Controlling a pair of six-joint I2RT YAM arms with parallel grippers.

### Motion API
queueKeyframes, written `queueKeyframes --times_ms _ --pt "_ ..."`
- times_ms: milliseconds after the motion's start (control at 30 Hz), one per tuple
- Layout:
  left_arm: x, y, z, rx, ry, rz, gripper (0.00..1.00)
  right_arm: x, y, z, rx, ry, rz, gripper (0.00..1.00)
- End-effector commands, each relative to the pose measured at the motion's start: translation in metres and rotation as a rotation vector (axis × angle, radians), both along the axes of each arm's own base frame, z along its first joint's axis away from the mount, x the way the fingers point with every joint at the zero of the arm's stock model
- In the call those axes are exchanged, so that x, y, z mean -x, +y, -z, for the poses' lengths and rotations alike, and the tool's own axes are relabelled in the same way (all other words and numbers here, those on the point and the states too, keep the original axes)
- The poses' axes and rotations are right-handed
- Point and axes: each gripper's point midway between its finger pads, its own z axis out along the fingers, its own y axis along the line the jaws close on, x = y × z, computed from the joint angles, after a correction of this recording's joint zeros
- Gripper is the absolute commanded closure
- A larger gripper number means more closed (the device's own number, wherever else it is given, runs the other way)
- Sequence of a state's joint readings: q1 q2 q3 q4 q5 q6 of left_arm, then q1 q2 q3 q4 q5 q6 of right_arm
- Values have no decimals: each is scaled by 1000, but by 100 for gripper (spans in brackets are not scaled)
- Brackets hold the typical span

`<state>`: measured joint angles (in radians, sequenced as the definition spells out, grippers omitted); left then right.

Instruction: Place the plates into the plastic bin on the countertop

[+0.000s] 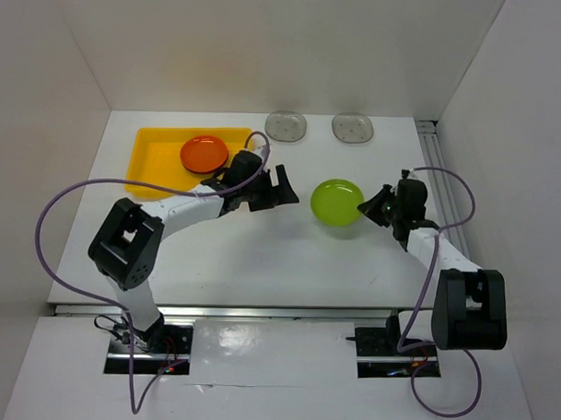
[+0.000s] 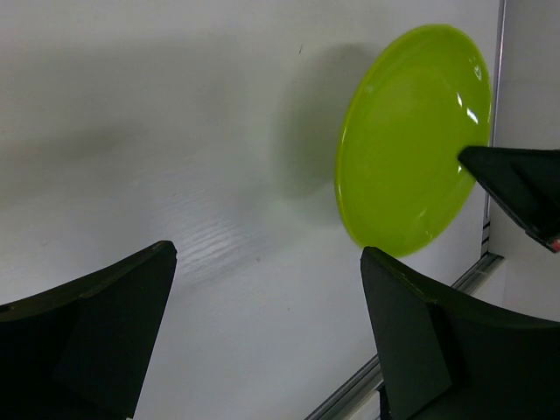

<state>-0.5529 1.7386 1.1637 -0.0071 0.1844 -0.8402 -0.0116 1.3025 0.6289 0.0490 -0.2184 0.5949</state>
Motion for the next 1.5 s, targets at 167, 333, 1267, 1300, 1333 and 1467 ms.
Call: queueKeyframes --times_ms 167,333,1267,1300,1333,1467 --pt "-5 -40 1 98 -53 101 5 17 65 -41 -163 -149 -349 100" --pt "-3 -43 10 121 -28 105 14 20 73 -40 -187 -147 -396 100" --pt "-173 302 -52 92 -71 -774 100 -43 58 58 -88 54 -205 0" --pt "-174 300 -46 91 -51 -768 100 -59 59 49 -96 23 -200 0" --pt "-173 306 -36 75 -32 -771 100 -67 60 50 -97 21 -200 0" --pt "-177 312 -17 41 -11 -793 100 -98 65 69 -97 45 -194 0"
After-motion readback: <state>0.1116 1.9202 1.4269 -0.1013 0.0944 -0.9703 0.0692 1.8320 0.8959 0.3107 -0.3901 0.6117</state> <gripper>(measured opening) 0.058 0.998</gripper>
